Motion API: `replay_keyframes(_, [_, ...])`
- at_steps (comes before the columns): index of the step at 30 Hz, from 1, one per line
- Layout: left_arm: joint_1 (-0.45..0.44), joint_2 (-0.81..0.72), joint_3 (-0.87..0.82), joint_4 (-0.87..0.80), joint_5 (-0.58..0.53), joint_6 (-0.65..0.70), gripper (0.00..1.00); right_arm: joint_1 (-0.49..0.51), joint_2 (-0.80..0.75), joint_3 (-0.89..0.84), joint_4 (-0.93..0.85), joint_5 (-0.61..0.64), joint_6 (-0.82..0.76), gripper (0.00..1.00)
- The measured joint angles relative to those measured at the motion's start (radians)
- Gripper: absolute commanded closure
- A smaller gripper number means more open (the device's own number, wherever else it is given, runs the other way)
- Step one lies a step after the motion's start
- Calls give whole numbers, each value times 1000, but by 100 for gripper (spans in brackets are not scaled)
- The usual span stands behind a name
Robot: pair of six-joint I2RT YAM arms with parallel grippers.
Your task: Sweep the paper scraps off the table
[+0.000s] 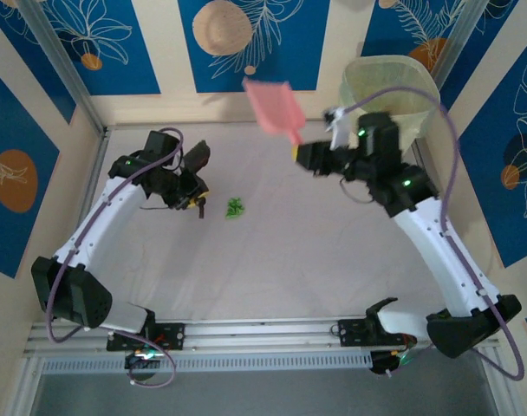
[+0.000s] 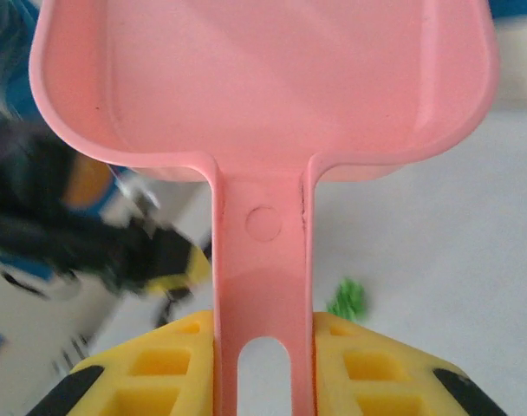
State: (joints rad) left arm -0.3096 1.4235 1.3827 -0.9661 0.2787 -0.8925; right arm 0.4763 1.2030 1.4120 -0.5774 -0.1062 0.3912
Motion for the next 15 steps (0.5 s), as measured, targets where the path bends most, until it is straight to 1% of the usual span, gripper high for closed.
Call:
replay_keyframes(4, [0,-6,-35,-31,-27,-17,100,150,-40,-228,-50,155,-49,100])
replay_keyframes(6, [0,-6,-39,-48,-37,-19,100,226,-48,-288,-90,232,-58,100])
replay_keyframes(12, [0,20,-39,-50,-33,-18,100,474,-50,-371,-156,394,-28,100])
replay_keyframes(15, [0,63,-39,-40,-9,-15,100,553,-50,-410,-176,438,7,100])
